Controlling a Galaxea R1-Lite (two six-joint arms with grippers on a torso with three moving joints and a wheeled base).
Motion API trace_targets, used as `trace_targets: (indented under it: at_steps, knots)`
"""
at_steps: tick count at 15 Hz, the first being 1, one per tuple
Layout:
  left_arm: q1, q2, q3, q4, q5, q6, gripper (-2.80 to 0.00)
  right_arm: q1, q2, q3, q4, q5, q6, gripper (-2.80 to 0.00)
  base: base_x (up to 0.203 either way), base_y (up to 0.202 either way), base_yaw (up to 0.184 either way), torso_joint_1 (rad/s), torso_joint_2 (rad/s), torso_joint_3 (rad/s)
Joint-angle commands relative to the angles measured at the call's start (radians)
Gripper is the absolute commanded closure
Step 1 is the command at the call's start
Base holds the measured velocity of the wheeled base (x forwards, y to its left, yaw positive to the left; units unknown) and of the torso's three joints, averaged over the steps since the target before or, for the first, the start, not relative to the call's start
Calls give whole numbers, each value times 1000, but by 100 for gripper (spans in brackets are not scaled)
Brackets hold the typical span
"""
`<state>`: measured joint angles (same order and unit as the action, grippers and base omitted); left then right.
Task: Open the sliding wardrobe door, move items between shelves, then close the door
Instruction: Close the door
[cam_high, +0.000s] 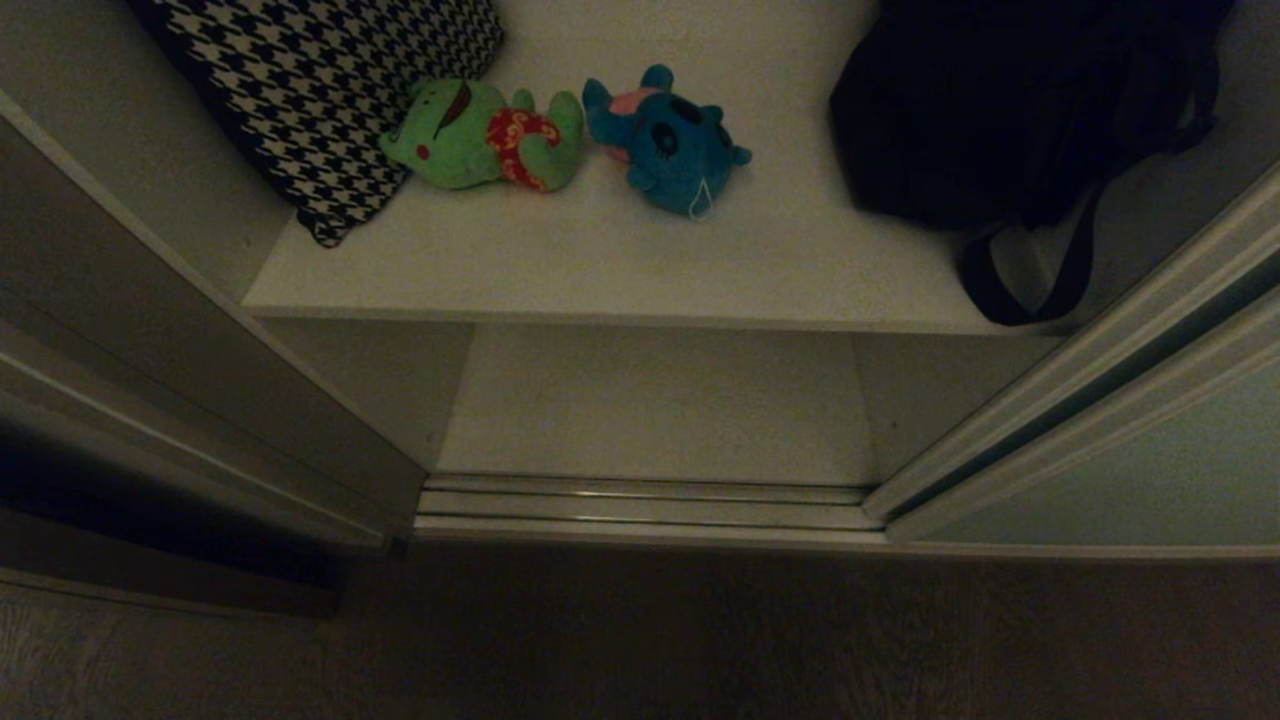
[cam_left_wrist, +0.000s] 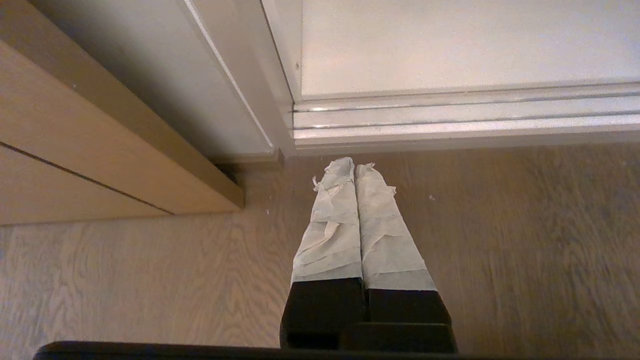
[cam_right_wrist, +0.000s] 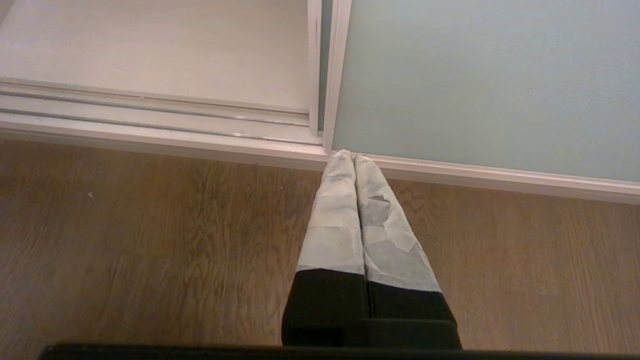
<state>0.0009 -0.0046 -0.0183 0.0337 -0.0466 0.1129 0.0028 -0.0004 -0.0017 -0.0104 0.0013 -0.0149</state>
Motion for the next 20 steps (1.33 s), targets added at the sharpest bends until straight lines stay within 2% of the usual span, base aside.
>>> trace_targets:
  at_steps: [1, 9, 17, 20]
  knots:
    - [1, 5, 10, -14, 2, 1, 0, 0, -1, 0, 0, 0, 0, 0, 0, 0, 0, 0, 0, 0]
    - [1, 5, 17, -33, 14, -18, 0, 0, -1, 0, 0, 0, 0, 0, 0, 0, 0, 0, 0, 5]
    - [1, 6, 17, -37, 14, -24, 0, 0, -1, 0, 0, 0, 0, 0, 0, 0, 0, 2, 1, 179]
    - [1, 5, 17, -37, 14, -23, 0, 0, -1, 0, 0, 0, 0, 0, 0, 0, 0, 0, -2, 30]
